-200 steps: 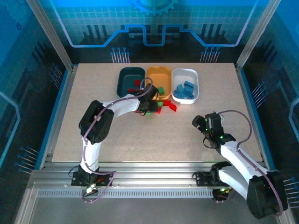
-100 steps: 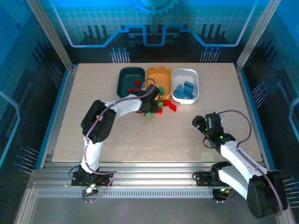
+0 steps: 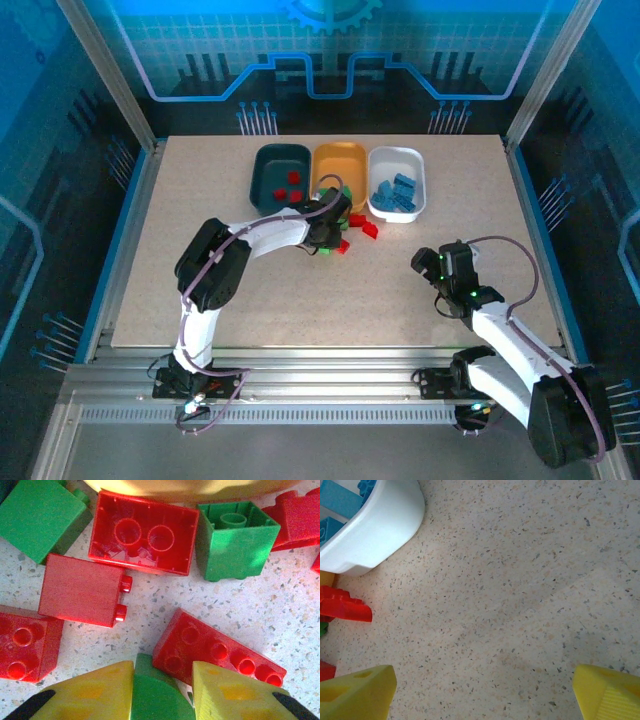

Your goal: Sort the legos into containers by color

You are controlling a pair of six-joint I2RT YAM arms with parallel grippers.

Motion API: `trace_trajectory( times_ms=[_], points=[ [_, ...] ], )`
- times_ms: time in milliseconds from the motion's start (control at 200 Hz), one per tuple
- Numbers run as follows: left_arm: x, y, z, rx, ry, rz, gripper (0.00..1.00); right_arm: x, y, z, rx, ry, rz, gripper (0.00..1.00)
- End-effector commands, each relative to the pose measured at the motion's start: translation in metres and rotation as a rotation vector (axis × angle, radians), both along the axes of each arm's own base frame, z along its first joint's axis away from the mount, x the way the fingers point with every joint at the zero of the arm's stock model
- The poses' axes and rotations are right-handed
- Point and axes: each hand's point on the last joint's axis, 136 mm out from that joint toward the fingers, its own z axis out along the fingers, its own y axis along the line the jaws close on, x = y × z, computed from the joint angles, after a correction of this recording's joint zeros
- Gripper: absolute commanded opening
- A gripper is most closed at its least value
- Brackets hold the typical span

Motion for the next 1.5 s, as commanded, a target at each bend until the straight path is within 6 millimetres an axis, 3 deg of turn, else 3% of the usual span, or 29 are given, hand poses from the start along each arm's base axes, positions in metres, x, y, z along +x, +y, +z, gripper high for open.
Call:
trace_trajectory(
  times_ms=[0, 435, 565, 670, 840, 1176, 1496],
  points=[
    [-0.022, 0.009, -0.002, 0.043, 0.048, -0.027, 0.40, 0.003, -0.001, 0.008, 0.011, -0.023, -0.004, 0.92],
    [-0.051, 0.017, -0.003, -0.008, 0.058, -0.020, 0.47, 0.005, 0.002, 0.008, 0.021, -0.024, 0.007, 0.92],
    [-0.045, 0.016, -0.004, 0.016, 0.052, -0.031, 0.48, 0.005, 0.003, 0.007, 0.021, -0.023, 0.013, 0.92],
    [-0.037, 0.012, 0.000, 0.022, 0.031, -0.041, 0.65, 0.004, 0.002, 0.007, 0.016, -0.020, 0.009, 0.92],
    [-0.028, 0.011, -0.003, 0.060, 0.032, -0.042, 0.68, 0.004, 0.002, 0.008, 0.013, -0.024, 0.009, 0.92],
    [-0.038, 0.019, -0.018, 0.060, 0.061, -0.014, 0.57, 0.004, 0.002, 0.009, 0.014, -0.025, 0.010, 0.92],
    [-0.038, 0.022, -0.018, 0.065, 0.037, -0.032, 0.33, 0.005, 0.003, 0.009, 0.016, -0.024, 0.016, 0.92]
  ],
)
